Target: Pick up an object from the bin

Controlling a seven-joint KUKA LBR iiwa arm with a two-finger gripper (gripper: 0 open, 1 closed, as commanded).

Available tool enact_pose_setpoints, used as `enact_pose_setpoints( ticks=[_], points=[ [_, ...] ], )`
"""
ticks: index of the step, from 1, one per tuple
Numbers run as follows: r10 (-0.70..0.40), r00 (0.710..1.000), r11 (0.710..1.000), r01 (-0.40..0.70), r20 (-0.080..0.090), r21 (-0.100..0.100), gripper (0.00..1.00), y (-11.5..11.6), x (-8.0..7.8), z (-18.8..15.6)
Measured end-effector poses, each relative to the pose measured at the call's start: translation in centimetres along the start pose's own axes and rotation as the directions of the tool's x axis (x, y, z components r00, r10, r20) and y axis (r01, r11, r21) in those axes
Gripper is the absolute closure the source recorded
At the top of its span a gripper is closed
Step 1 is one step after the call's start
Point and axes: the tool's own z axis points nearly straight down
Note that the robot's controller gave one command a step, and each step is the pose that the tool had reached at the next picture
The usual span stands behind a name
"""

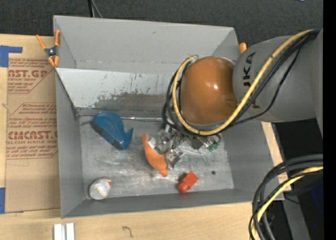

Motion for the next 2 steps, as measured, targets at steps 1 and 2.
enact_pose_setpoints(
  ticks=[1,2],
  points=[
    [0.206,0.978,0.978,-0.206,0.001,-0.001,1.0,1.02,1.18,-5.4],
    [0.207,0.978,0.978,-0.207,0.001,-0.001,1.0,1.03,1.2,-5.37]
  ],
)
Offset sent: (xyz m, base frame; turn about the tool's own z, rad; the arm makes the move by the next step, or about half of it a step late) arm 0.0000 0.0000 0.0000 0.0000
